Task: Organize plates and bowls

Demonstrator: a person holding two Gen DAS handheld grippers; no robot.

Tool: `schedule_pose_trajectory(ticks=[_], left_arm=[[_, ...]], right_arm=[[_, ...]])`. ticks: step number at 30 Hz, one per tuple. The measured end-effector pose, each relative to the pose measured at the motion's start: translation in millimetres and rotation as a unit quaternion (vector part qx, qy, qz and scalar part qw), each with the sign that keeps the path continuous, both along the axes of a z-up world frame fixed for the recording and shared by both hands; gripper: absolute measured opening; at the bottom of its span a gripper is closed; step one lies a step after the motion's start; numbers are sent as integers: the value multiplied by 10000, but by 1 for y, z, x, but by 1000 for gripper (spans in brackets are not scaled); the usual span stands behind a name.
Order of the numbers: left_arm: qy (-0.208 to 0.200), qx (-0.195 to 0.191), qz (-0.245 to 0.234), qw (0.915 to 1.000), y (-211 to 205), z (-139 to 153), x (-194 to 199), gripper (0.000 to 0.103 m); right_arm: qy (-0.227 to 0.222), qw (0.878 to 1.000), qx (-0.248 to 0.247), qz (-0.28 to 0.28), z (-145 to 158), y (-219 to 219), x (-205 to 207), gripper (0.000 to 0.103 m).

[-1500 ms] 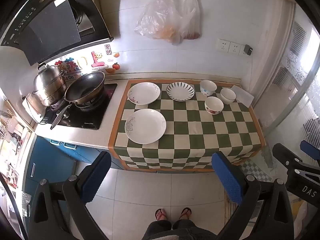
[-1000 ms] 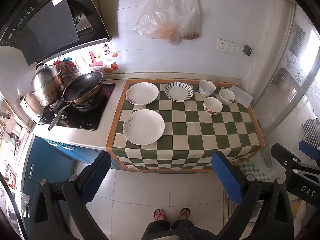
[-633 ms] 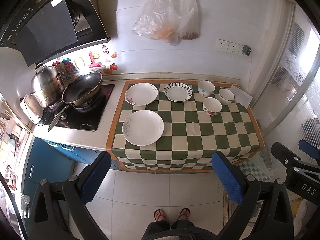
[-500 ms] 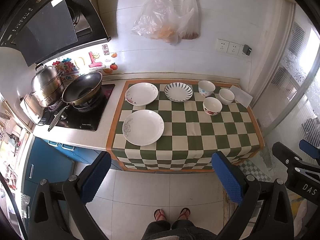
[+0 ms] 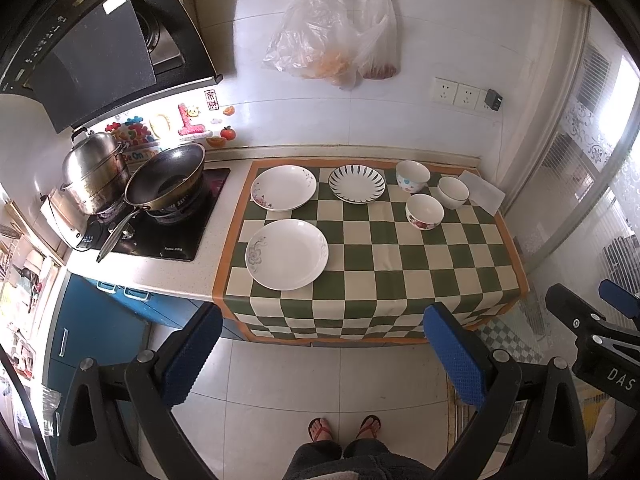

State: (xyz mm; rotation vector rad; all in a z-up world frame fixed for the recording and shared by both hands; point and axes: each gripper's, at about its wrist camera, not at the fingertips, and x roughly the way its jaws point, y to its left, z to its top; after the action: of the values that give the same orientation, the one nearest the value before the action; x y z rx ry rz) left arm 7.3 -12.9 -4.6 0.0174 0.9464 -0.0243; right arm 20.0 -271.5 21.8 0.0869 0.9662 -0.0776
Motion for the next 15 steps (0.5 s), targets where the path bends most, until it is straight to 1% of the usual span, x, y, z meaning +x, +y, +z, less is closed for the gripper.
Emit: schedule_pose_trajectory(ticks=[2,7,15], left_arm=[[6,1,-8,10000,3,1,-2,103],[-8,3,-4,10000,-5,-1,6,103],[-8,8,-7,10000,0,0,3,103]], right_arm=[[-9,10000,5,-1,0,1,0,103],[-10,10000,5,2,2,1,-1,103],[-33,10000,-4,9,4,4,-2,103]])
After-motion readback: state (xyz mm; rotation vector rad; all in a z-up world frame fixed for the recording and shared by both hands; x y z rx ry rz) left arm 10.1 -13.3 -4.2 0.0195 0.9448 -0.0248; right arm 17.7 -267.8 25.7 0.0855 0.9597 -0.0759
